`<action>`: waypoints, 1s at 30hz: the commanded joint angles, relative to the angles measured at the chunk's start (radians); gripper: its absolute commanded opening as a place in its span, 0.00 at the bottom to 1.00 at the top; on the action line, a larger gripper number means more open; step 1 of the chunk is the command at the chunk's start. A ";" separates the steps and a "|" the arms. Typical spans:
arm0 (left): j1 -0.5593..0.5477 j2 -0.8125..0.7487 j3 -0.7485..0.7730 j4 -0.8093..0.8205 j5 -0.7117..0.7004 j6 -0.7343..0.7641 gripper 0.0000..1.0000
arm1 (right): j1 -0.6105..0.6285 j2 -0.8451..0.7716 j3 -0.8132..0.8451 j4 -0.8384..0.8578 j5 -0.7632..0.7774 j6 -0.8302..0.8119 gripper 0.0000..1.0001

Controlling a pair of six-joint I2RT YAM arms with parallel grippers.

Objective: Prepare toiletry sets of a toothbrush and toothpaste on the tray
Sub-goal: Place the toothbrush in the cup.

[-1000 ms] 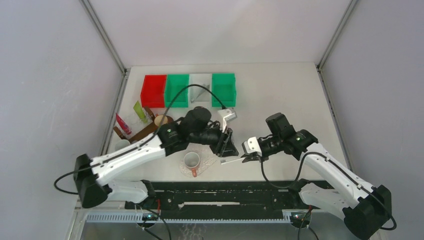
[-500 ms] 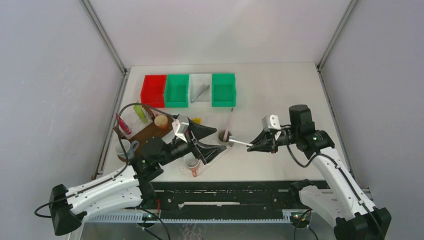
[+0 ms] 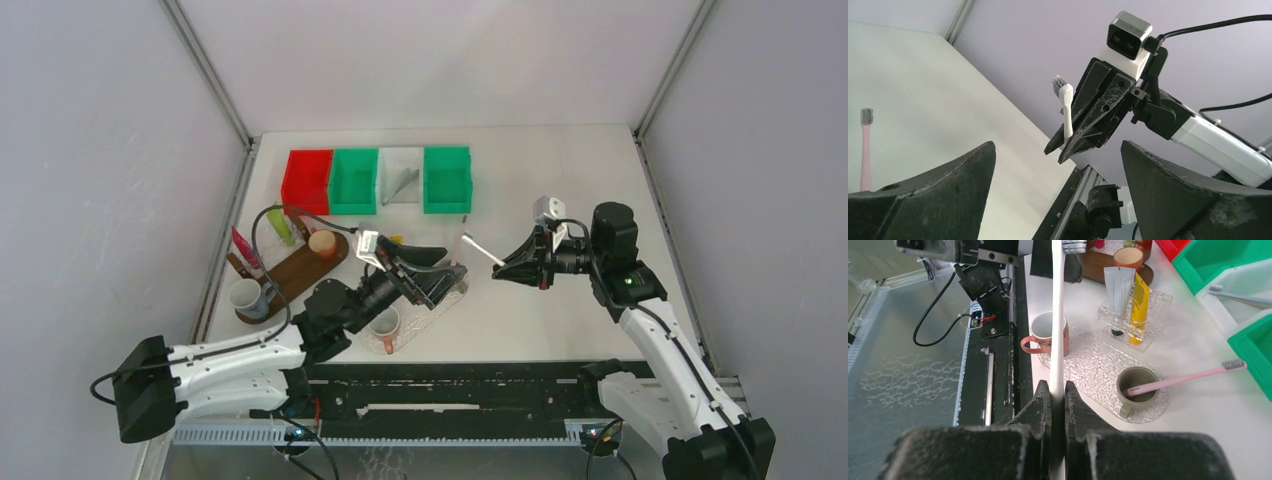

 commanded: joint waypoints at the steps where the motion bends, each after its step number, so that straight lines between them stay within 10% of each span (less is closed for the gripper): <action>1: -0.054 0.068 0.108 0.075 -0.145 -0.021 0.97 | -0.006 -0.006 -0.002 0.092 0.034 0.092 0.00; 15: -0.091 0.310 0.382 -0.109 -0.228 -0.051 0.49 | -0.002 0.000 -0.009 0.097 0.042 0.089 0.00; 19: -0.091 0.331 0.406 -0.112 -0.192 -0.021 0.02 | -0.002 0.002 -0.010 0.092 0.039 0.081 0.00; 21: -0.091 0.318 0.396 -0.116 -0.189 0.012 0.00 | -0.002 0.002 -0.010 0.078 0.022 0.059 0.00; 25: -0.089 0.264 0.366 -0.173 -0.191 0.068 0.00 | -0.002 -0.001 -0.010 0.038 -0.030 0.002 0.41; 30: -0.049 0.138 0.295 -0.288 -0.045 0.160 0.00 | -0.005 -0.004 -0.009 0.012 -0.059 -0.039 0.62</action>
